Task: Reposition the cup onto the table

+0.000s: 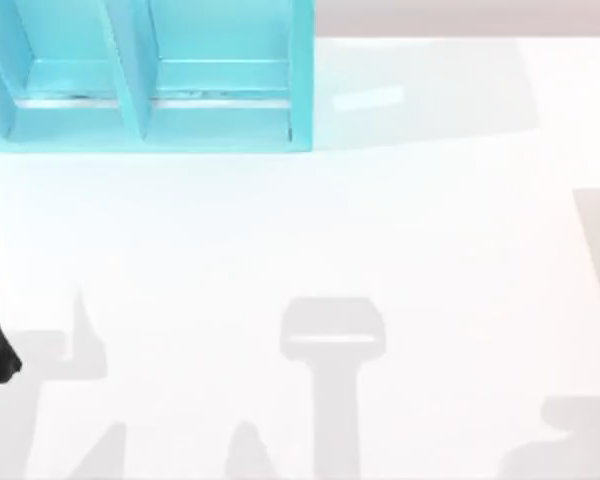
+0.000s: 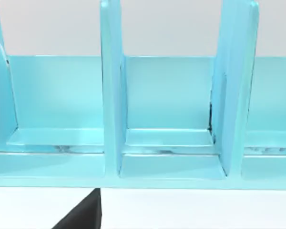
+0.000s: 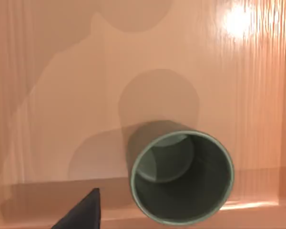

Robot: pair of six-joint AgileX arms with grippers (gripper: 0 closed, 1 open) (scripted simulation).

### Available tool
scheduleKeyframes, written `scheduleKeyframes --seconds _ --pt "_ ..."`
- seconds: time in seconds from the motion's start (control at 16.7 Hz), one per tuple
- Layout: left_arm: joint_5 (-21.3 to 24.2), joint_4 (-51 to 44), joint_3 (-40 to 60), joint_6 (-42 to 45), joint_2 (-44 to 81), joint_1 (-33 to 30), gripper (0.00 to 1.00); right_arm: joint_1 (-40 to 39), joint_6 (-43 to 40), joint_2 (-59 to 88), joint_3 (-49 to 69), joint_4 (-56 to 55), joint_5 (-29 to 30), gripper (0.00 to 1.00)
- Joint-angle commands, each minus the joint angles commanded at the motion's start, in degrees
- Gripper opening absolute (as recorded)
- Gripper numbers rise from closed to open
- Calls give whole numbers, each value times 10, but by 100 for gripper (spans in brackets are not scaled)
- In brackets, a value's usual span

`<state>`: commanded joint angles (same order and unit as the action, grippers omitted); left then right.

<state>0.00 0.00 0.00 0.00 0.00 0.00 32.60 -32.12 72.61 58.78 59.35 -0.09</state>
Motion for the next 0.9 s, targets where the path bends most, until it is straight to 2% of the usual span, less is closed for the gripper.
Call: scheduleKeyframes --seconds 0.42,0.9 --pt "0 0 0 0 0 0 100 71 -70 161 127 131 0 100" --pt "0 0 0 0 0 0 100 72 -71 169 115 116 0 100"
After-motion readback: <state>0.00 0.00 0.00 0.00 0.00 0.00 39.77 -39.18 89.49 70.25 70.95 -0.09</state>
